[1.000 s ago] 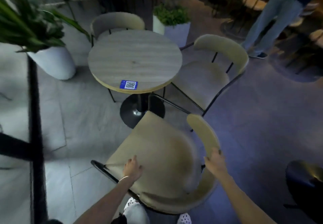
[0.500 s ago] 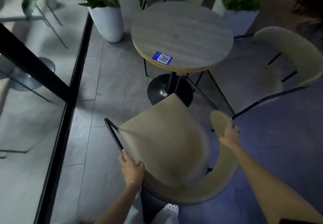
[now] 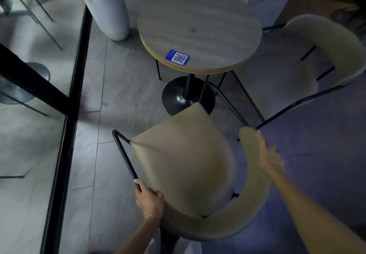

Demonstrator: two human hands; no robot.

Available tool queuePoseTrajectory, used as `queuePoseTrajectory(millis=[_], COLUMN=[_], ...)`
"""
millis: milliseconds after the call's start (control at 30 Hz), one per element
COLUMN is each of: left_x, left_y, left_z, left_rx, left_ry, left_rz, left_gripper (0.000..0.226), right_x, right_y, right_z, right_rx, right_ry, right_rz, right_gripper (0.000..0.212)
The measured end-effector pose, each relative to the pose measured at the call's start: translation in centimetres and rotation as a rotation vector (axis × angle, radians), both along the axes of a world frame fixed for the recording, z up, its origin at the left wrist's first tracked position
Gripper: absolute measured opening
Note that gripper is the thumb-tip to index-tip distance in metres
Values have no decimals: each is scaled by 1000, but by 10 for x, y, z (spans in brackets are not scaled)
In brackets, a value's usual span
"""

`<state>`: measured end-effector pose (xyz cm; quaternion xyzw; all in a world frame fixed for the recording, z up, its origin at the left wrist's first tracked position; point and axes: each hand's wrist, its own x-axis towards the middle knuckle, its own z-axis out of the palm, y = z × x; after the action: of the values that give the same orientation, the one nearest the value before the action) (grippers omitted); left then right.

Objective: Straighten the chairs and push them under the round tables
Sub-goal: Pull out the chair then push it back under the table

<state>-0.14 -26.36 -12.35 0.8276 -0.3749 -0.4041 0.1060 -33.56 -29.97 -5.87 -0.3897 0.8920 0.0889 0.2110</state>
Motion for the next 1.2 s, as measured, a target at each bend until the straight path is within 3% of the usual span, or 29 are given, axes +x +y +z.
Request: queuePoseTrajectory(millis=[100, 267, 733, 1200], left_x=[25, 56, 100, 84], left_y=[-15, -69, -242, -283], left_z=[-7, -1, 6, 4], left_rx=[-29, -80, -132, -104], left_ry=[3, -6, -104, -95], left_rz=[-90, -305, -591, -613], left_gripper=[92, 86, 74, 75], right_x=[17, 53, 124, 103], right_y=[22, 51, -14, -70], right_z=[9, 16, 0, -9], right_rx=[67, 113, 24, 66], right_ry=[-73, -130, -180, -120], right_rz=[-123, -267, -412, -410], right_gripper=[57, 93, 93, 99])
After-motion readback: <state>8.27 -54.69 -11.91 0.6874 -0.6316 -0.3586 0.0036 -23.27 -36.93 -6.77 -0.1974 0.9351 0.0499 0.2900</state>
